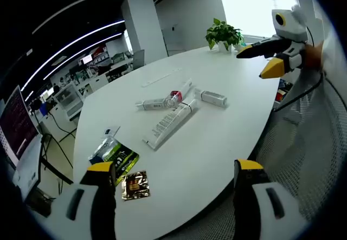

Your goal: Arrange the skincare products in the storage area until every visible bottle or jar stands upright without overlapping.

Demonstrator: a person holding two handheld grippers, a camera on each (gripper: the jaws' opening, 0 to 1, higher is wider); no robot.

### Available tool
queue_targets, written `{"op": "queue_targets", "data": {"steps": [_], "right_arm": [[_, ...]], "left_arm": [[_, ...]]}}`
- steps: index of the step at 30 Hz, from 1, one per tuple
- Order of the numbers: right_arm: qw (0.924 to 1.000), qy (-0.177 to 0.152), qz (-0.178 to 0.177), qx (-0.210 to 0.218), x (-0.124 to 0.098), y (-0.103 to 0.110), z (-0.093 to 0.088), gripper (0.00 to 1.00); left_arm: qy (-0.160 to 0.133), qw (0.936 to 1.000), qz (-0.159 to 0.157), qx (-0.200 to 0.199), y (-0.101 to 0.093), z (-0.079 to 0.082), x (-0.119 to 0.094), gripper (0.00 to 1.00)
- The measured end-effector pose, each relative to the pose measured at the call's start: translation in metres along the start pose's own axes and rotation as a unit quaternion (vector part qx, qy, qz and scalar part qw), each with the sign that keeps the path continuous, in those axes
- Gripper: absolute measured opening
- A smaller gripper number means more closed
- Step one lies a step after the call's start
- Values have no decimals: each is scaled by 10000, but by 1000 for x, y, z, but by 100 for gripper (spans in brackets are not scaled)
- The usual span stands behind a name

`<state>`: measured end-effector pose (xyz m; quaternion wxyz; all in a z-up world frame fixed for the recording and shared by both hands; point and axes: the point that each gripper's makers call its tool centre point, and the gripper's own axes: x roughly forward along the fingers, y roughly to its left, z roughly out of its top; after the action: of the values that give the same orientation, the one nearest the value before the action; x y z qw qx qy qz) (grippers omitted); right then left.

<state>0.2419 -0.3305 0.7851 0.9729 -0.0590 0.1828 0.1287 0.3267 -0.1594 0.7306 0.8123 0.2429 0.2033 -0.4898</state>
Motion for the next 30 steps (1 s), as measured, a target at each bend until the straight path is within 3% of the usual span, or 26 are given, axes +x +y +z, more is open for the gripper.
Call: {"op": "queue_targets", "data": {"steps": [6,13,30], "right_arm": [[9999,16,24,-102,0,2,0,67],[9993,63,-362,-51,-4,-15,-4,67],[9992,47,-369,-159,-3,-12,-2,67]], "left_arm": [[50,10000,-1,11,-1,-2,0,85],[41,10000,-35,-17,-2,-2,1,84],[63,10000,-74,17,-3,-3,1,79]]}}
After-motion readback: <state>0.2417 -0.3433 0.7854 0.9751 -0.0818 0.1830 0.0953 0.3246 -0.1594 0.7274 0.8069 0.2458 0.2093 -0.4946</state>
